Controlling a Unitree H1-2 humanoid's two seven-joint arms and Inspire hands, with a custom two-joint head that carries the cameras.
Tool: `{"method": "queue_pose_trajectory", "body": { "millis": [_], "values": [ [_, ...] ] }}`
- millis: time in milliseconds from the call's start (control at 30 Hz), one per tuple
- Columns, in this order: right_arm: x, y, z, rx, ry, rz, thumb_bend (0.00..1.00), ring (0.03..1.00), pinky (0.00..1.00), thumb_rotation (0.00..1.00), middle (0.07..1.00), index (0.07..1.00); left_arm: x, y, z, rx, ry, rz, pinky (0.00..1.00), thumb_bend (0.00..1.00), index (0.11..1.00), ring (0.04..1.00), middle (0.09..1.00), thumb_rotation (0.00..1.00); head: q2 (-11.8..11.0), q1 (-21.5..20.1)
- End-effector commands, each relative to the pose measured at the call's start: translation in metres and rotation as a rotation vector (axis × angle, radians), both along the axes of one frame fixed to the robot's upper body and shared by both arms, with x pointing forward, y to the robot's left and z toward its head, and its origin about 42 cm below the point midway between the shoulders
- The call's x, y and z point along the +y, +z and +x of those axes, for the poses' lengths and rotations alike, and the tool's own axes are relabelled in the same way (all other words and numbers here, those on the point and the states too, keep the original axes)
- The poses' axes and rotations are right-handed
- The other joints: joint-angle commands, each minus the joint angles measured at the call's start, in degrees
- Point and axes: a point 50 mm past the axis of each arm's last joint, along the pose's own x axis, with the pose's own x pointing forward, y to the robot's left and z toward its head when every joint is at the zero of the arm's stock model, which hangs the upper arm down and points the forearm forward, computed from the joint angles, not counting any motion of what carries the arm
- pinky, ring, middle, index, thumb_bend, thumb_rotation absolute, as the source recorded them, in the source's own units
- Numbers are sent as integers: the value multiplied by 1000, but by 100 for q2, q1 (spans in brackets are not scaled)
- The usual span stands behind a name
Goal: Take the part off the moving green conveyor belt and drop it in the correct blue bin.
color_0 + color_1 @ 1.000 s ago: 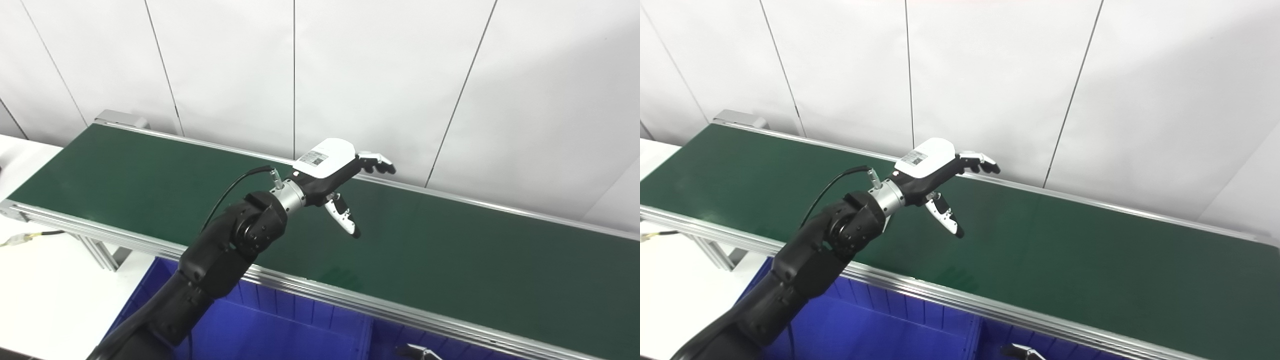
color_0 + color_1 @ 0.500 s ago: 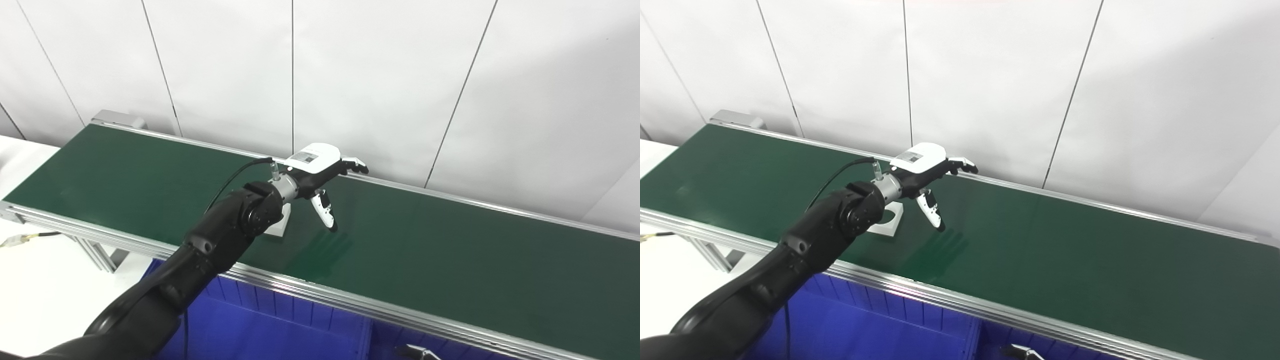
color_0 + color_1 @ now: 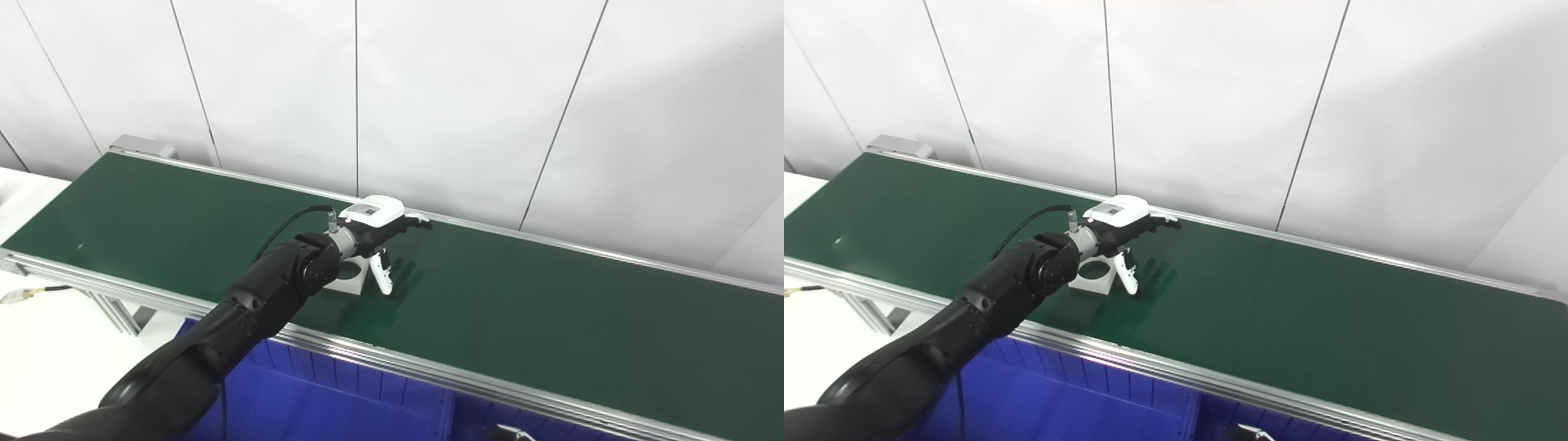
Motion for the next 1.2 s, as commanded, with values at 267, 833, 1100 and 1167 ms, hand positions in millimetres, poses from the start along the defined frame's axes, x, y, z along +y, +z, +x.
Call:
{"method": "queue_pose_trajectory", "body": {
  "millis": [267, 833, 1100, 1167],
  "values": [
    [6, 14, 4, -91, 9, 34, 1000, 659, 557, 155, 740, 687, 0, 17, 8, -22, -27, 32, 693, 1000, 874, 841, 907, 153, 25, -55],
    [8, 15, 3, -101, 6, 30, 1000, 656, 559, 163, 739, 685, 4, 12, 7, 34, -19, 171, 696, 1000, 858, 854, 902, 144, 75, -118],
    [8, 17, 1, -103, 7, 35, 1000, 659, 561, 169, 741, 687, 6, 2, 9, 1, 31, 263, 531, 943, 770, 696, 791, 10, 115, -114],
    [8, 17, 1, -104, 8, 37, 1000, 660, 563, 170, 742, 688, 7, 0, 9, -25, 38, 306, 482, 912, 748, 642, 757, 4, 132, -129]
  ]
}}
